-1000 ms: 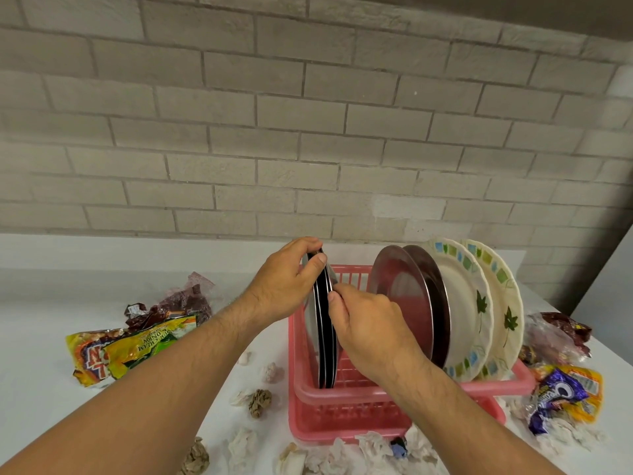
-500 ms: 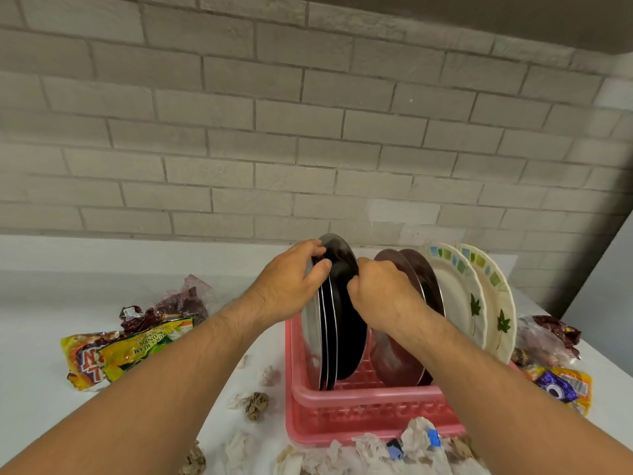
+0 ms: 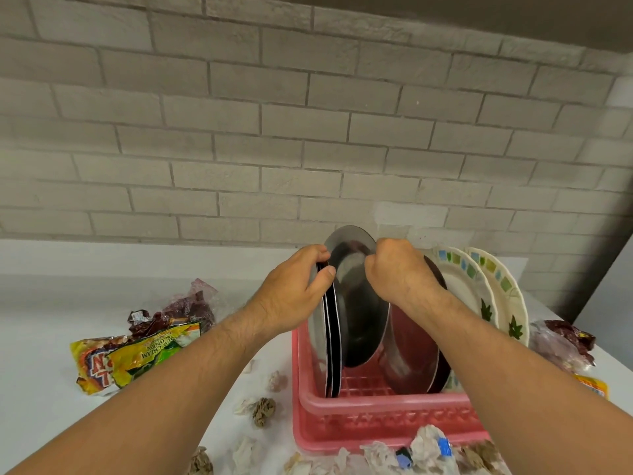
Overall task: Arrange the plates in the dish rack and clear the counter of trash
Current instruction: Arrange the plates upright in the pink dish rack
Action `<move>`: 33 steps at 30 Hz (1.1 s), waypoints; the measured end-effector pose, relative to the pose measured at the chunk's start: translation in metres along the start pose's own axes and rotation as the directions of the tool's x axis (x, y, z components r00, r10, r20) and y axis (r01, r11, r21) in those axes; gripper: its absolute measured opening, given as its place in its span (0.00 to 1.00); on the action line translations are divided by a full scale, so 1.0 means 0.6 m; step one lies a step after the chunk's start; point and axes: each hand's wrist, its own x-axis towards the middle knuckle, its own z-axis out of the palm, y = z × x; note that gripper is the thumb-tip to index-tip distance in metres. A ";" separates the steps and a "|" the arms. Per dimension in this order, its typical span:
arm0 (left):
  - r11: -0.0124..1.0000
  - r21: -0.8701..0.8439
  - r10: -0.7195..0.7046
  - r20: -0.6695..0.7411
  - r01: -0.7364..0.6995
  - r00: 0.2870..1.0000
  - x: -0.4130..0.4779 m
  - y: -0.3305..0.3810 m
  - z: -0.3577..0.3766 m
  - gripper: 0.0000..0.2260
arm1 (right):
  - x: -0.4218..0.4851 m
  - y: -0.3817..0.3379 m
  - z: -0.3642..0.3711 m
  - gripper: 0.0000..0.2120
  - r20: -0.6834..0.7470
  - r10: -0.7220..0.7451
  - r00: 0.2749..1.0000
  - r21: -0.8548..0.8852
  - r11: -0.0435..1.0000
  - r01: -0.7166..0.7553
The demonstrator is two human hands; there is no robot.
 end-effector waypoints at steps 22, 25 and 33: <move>0.999 -0.011 0.040 -0.084 -0.041 0.996 -0.013 -0.012 0.013 0.15 | 0.004 -0.008 -0.042 0.12 -0.154 -0.055 0.987 -0.229 0.973 0.019; 0.999 -0.013 0.038 -0.078 -0.039 0.996 -0.014 -0.013 0.012 0.14 | -0.016 0.018 -0.013 0.10 -0.153 -0.021 0.988 -0.273 0.962 -0.022; 0.999 -0.013 0.037 -0.085 -0.038 0.996 -0.013 -0.017 0.013 0.13 | -0.061 0.052 0.049 0.09 -0.102 0.056 0.993 -0.182 0.981 -0.074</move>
